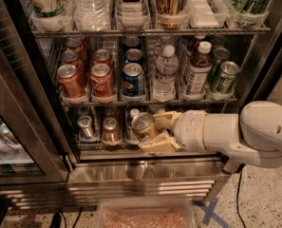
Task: Pick orange can from bottom shelf of fridge
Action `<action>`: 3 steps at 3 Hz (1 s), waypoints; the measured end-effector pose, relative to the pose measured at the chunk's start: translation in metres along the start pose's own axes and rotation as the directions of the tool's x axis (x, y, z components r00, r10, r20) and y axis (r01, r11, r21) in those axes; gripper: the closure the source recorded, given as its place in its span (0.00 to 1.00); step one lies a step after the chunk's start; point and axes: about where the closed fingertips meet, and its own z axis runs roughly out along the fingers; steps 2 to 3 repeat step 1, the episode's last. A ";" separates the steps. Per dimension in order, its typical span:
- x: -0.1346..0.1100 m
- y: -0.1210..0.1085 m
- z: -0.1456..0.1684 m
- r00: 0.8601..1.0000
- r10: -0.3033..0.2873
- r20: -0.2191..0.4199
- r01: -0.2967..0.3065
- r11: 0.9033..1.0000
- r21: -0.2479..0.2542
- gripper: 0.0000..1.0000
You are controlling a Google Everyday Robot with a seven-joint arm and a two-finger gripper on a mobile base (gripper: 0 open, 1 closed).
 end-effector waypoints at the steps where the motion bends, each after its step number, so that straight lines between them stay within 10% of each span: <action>1: 0.000 0.000 0.000 1.000 0.000 0.000 0.000 1.000 0.000 1.00; 3: 0.000 0.000 0.000 1.000 0.000 0.000 0.000 1.000 0.000 1.00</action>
Offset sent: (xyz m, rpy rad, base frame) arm 0.0000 0.0000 0.0000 0.0000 0.0000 0.0000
